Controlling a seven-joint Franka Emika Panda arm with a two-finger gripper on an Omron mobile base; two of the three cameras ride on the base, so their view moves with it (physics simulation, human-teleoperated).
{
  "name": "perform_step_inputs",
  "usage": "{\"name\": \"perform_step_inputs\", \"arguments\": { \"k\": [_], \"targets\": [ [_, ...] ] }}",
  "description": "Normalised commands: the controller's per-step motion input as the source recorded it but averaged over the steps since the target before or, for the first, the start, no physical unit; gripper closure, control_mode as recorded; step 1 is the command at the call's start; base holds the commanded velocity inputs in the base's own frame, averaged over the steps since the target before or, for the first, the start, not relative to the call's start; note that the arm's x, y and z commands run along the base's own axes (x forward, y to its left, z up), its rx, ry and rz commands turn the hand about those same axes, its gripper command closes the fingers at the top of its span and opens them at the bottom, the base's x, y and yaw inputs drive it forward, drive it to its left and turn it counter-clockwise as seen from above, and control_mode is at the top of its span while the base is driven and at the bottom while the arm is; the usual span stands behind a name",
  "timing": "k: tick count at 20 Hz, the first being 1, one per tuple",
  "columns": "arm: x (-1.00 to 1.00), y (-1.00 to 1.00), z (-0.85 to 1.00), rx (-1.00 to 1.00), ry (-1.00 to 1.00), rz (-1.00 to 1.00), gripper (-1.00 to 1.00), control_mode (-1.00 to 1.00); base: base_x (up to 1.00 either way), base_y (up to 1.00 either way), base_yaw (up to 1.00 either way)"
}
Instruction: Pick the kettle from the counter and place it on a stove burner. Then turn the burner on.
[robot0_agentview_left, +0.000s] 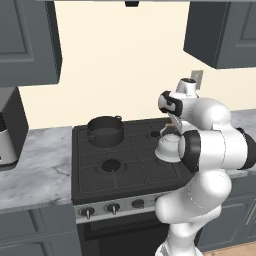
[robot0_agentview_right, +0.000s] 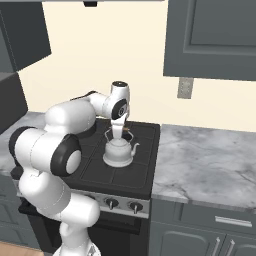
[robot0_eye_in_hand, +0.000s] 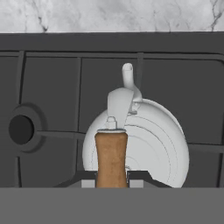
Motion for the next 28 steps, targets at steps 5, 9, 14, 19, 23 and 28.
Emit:
{"name": "perform_step_inputs", "arguments": {
  "k": [5,9,14,19,23,28],
  "targets": [
    [0.01,-0.01,-0.07,0.0,-0.01,0.0,1.0,-1.0,0.0,0.0,0.0],
    [0.0,0.0,-0.13,0.0,-0.01,0.0,1.0,-1.0,0.0,0.0,0.0],
    [0.01,0.0,-0.11,0.0,-0.01,0.0,1.0,-1.0,0.0,0.0,0.0],
    [0.07,0.0,-0.08,0.0,-0.02,0.0,1.0,-1.0,0.0,0.0,0.0],
    [0.0,0.0,-0.18,0.0,-0.04,0.0,-1.0,-1.0,0.0,0.0,0.0],
    [0.0,0.0,-0.13,0.0,-0.04,0.0,-1.0,-1.0,0.0,0.0,0.0]
  ]
}}
